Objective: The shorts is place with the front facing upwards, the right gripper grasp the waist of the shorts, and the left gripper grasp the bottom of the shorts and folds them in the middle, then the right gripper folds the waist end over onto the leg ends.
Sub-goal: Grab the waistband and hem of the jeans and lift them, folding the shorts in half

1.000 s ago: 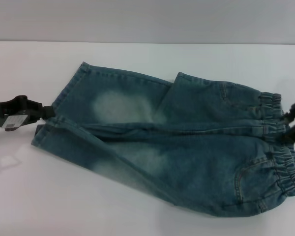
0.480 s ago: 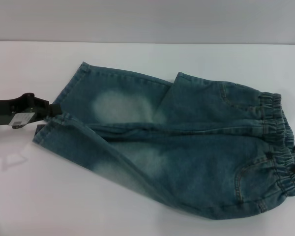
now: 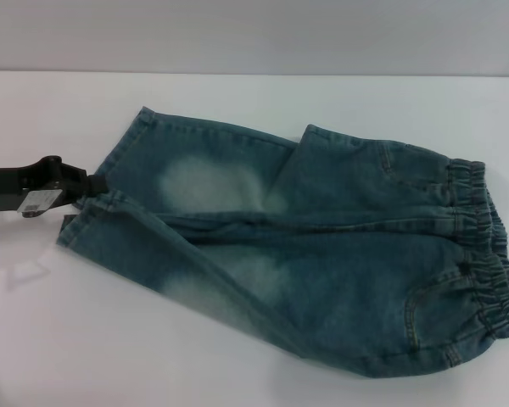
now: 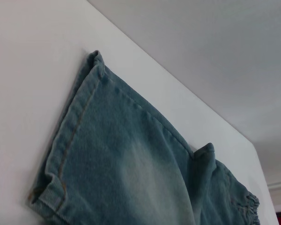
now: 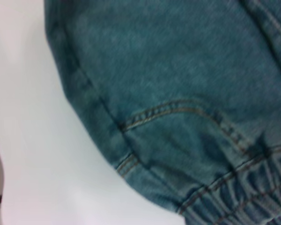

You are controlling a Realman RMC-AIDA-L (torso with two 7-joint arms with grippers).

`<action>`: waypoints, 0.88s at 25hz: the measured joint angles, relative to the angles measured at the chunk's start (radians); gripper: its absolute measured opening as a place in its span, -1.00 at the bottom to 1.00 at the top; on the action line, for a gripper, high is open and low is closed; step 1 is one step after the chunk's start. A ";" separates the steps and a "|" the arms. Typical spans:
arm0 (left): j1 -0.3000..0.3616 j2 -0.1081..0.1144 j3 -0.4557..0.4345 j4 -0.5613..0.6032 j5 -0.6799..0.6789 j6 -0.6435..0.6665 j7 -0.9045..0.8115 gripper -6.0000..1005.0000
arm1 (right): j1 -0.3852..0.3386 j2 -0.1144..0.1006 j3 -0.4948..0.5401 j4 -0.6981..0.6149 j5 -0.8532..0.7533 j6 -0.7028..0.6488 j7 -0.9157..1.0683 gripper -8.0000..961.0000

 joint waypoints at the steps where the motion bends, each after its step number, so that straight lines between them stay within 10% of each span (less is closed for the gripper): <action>1: 0.000 -0.001 0.000 0.000 0.000 -0.002 0.001 -0.85 | 0.001 -0.001 -0.009 0.007 0.000 -0.001 -0.001 0.36; 22: -0.002 0.001 0.007 0.000 0.003 -0.021 0.002 -0.84 | 0.026 0.000 -0.112 0.076 0.002 0.033 -0.012 0.34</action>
